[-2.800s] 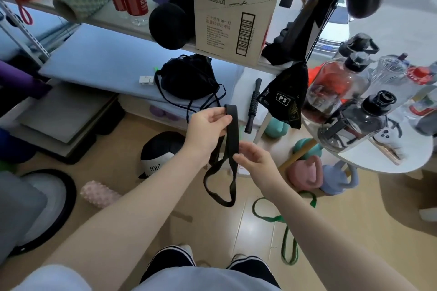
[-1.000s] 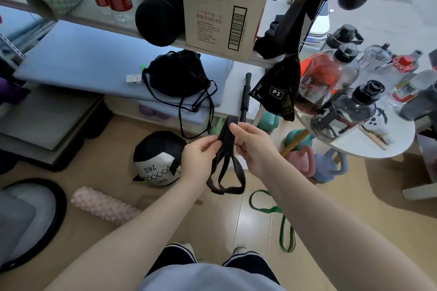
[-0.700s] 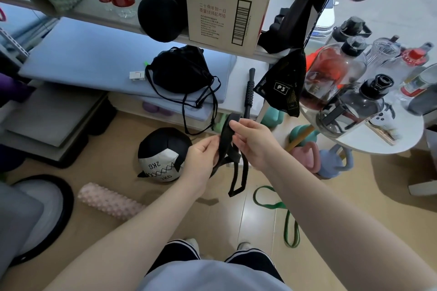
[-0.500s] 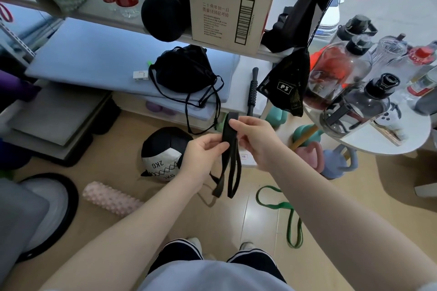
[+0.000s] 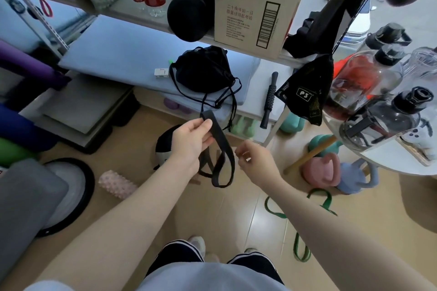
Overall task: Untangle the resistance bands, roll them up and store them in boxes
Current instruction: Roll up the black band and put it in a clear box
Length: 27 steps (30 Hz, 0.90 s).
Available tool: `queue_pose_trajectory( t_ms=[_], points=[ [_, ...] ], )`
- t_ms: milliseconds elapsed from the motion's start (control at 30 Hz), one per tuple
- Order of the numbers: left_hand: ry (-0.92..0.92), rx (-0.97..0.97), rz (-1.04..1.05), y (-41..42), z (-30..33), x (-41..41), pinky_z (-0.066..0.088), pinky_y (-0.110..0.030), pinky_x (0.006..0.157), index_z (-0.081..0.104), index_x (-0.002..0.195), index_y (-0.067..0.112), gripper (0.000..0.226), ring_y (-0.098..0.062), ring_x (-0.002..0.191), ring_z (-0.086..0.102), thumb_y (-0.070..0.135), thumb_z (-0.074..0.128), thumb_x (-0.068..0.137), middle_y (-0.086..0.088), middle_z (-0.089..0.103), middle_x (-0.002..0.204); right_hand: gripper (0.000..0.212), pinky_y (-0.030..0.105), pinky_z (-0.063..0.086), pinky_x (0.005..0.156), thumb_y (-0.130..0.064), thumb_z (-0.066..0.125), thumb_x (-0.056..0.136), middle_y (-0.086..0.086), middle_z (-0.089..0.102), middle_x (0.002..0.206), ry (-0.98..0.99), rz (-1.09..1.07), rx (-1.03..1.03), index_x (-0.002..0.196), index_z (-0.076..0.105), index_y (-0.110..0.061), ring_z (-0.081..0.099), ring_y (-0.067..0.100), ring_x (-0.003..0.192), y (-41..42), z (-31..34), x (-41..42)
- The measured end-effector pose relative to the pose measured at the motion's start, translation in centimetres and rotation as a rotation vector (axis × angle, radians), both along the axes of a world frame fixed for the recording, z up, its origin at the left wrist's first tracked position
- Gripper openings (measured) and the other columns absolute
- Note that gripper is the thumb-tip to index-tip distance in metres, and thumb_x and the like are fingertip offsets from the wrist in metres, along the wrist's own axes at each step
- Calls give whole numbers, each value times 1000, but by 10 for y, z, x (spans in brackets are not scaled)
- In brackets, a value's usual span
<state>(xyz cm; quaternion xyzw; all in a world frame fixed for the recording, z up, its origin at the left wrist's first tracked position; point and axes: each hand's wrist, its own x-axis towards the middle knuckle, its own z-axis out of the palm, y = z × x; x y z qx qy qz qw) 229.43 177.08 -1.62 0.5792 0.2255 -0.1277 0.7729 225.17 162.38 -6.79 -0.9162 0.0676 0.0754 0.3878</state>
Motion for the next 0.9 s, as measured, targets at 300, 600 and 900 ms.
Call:
queue_pose_trajectory(
  t_ms=[300,600,900],
  points=[
    [19,-119,231,25,6,4,57,-20,68,58,113,3,24,-15,88,68,8,59,89,-9,68,98,34,22,46,75,-37,68,79,-5,61,87,136,59,383,106,52,-25,59,10,84,27,-6,-3],
    [94,-206,355,44,2,-5,57,-22,65,55,117,4,30,-18,90,68,9,60,88,-13,68,103,6,24,37,61,-15,49,91,-2,52,94,124,-88,-45,95,53,-17,49,14,74,33,-10,11],
    [163,-323,396,46,9,-3,57,-24,65,56,106,6,20,-17,81,67,9,61,87,-11,67,95,40,30,51,83,-26,63,85,-11,53,111,229,-22,337,122,47,-23,57,12,98,24,-6,6]
  ],
)
